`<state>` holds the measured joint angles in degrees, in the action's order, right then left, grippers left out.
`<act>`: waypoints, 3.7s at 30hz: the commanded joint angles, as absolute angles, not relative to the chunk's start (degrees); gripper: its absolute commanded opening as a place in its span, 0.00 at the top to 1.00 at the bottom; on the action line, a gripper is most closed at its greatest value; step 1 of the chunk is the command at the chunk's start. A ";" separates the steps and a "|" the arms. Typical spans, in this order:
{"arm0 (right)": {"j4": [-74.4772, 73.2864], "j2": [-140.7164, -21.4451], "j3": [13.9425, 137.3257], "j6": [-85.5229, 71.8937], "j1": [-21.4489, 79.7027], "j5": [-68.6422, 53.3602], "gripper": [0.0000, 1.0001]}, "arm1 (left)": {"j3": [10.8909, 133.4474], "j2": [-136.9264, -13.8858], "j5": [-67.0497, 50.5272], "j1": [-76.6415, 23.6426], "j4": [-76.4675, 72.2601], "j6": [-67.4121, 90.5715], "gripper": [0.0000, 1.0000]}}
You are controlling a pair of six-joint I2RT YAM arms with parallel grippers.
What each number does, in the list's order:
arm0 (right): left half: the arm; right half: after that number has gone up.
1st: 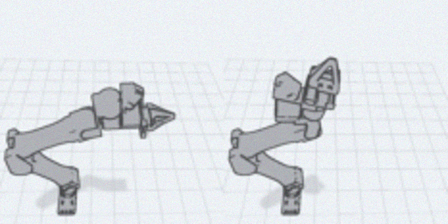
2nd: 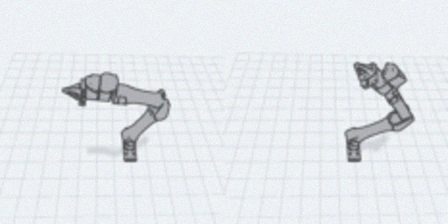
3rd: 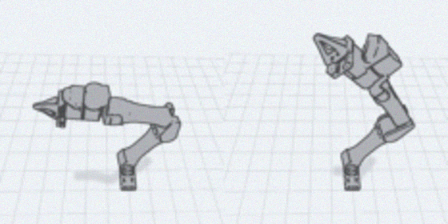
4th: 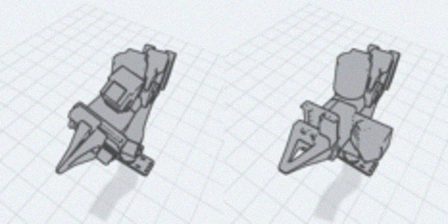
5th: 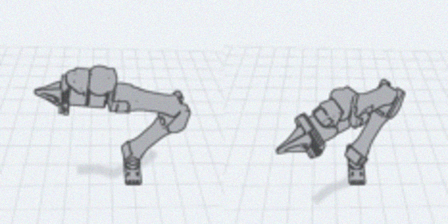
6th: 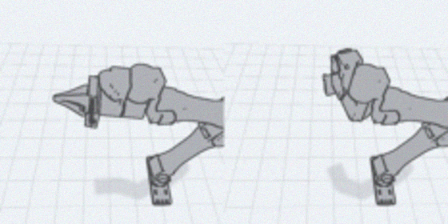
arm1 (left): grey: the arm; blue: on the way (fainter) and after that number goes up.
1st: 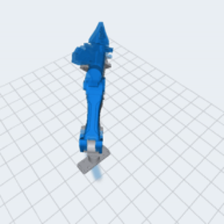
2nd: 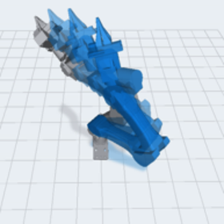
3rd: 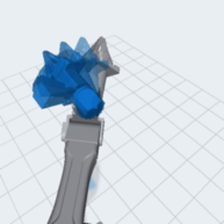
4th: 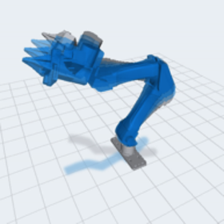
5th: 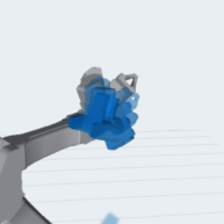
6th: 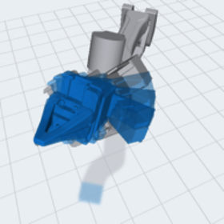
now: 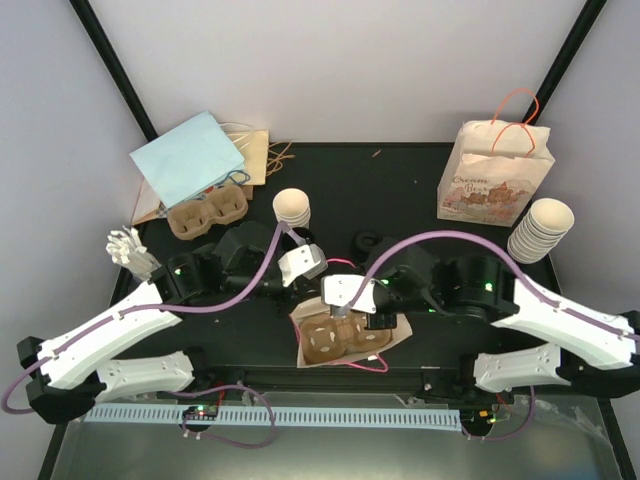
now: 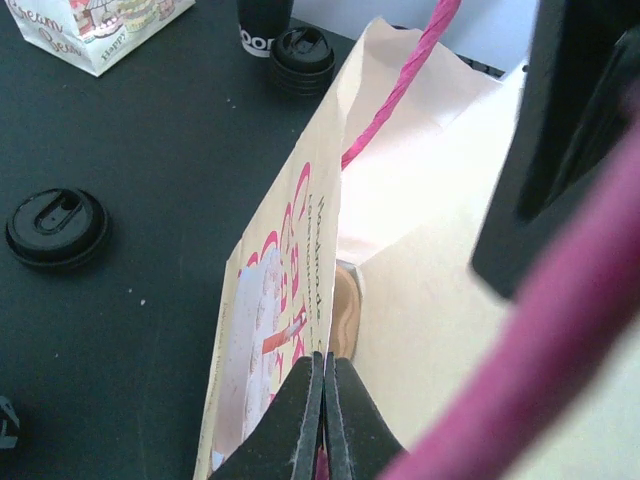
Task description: Pack the takeout coffee
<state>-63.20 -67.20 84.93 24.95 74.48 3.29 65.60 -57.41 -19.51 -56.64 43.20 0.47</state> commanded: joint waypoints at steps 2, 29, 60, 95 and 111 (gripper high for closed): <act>-61.47 -63.20 86.06 21.48 74.22 3.70 0.99 | 66.27 -55.73 -17.92 -56.78 44.85 0.17 0.98; -57.50 -62.91 85.75 -20.91 61.17 22.25 0.17 | 73.46 -45.44 3.34 -55.40 70.18 11.49 0.98; -49.88 -58.12 66.14 -31.38 57.86 19.69 0.12 | 89.85 -49.02 23.95 -43.89 78.61 23.51 0.98; -39.19 -65.24 71.54 -19.79 50.89 22.25 0.11 | 78.59 -47.74 9.16 -19.25 63.06 11.93 0.98; -34.60 -58.89 64.18 -16.78 50.89 18.32 0.11 | 67.74 -34.03 -5.83 -19.25 54.29 10.04 0.99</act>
<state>-37.87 -61.56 66.65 -18.20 51.27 19.16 71.33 -36.84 1.17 -19.57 60.69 12.40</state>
